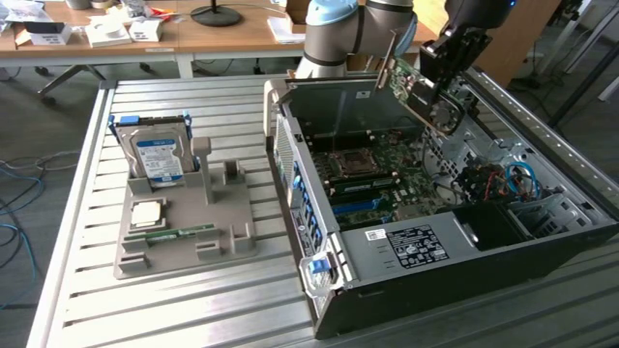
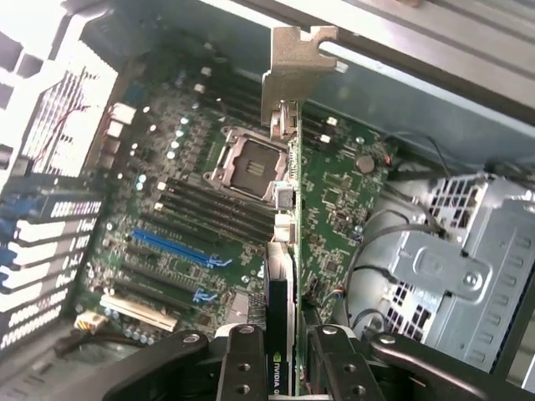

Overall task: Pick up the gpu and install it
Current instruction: 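Insert the gpu into the slot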

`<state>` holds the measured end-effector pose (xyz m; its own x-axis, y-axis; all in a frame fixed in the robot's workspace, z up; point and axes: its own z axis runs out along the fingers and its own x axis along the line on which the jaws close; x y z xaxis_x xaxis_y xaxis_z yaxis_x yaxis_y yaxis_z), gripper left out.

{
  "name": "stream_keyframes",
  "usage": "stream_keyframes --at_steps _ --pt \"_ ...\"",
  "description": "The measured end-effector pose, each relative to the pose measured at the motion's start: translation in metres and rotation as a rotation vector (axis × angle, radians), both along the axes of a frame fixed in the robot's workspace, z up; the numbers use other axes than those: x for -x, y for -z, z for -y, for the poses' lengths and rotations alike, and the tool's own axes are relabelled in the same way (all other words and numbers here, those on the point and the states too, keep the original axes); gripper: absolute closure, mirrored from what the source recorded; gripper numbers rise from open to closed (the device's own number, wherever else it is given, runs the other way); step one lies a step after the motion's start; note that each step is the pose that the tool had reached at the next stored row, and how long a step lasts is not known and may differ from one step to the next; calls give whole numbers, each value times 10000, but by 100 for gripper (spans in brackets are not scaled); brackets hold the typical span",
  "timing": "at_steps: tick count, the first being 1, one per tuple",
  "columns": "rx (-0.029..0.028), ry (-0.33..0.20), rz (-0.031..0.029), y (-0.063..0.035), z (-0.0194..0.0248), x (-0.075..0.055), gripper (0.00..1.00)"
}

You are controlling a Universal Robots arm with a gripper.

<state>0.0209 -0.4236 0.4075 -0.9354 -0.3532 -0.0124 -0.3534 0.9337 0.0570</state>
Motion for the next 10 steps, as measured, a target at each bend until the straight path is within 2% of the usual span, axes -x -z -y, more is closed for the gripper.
stream_keyframes --at_steps 10 --pt "0 -1743 1 7 0 0 74"
